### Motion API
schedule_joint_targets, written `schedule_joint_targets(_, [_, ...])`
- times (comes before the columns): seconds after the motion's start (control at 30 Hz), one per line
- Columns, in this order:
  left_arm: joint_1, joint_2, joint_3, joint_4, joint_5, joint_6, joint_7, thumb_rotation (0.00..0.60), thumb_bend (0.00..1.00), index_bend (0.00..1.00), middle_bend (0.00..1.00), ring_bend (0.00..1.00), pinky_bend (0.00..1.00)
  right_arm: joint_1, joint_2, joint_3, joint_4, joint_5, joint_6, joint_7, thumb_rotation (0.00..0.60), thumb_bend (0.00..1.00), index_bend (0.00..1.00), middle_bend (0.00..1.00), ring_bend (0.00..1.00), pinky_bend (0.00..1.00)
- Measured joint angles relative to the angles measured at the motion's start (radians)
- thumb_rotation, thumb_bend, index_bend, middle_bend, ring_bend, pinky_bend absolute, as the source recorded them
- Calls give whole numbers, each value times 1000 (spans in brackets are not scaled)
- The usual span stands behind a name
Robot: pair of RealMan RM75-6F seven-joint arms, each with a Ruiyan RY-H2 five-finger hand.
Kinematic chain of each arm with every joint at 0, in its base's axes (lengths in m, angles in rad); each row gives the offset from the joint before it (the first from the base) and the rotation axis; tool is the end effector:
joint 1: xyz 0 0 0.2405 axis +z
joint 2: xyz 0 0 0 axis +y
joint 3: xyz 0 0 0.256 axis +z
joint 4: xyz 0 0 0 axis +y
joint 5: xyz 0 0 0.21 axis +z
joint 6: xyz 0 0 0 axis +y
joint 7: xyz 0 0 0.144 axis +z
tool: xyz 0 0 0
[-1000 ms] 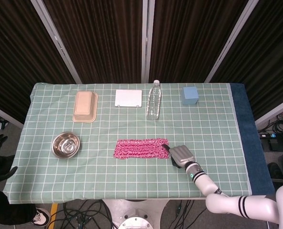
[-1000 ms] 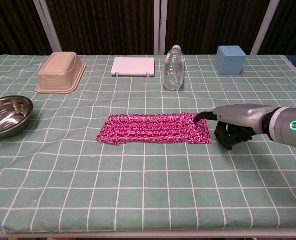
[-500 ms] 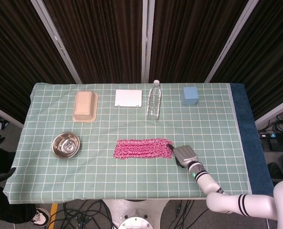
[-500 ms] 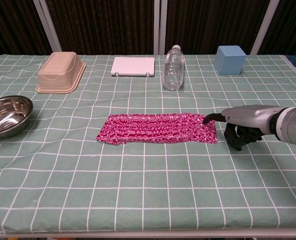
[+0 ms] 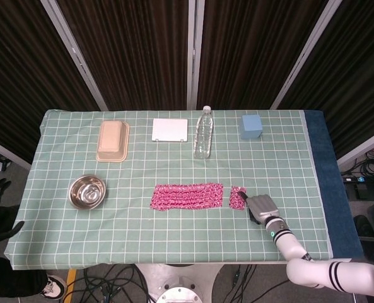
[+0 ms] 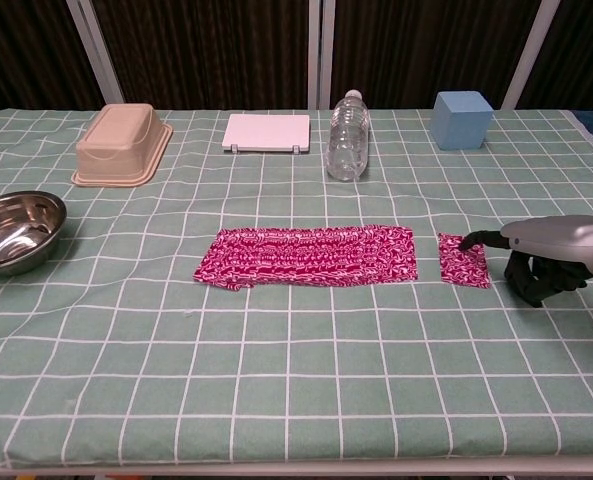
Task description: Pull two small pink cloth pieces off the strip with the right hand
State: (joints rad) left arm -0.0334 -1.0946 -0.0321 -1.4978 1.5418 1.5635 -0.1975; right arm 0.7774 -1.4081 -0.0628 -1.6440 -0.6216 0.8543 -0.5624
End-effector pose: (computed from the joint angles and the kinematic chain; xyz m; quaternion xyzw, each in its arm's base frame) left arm -0.3339 0.1618 0.1842 -0.5725 -0.3918 -0.4183 0.5863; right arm -0.2319 -0.2894 -0.0168 0.7588 -0.4866 0.1306 0.4127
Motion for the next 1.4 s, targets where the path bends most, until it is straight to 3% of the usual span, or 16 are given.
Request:
schedule_joint_targets(0.37, [-2,0,0,-6,0,-2,7,600,189,81,52,0,153,-38,99,-24,-48,-32,38,36,600,1000,126,904,902,784])
schedule_joint_targets(0.57, [-1,0,0,-7,2,0,7,600,189,81,52,0,153,-50,116,2,-89,-106,71,66,600,1000,126,904,902,785])
schedule_joint_targets(0.73, [1,1,0,-7,0,2,8,600,190,81,52,0,153,-38,73,32,-89,-135,68,71,600,1000,73,904,902,784])
schedule_joint_targets(1.0, [2,3,-1,-2,-7,-1,2,600,189,81,52,0,153,33,-29,65,-20,-42,7,24,600,1000,29,904,902,785])
schedule_joint_targets(1.4, [2,5,-6,7,-13,1,-6,600,189,82,52,0,153,126,-76,81,9,92,-24,-44,600,1000,26,904,902,785])
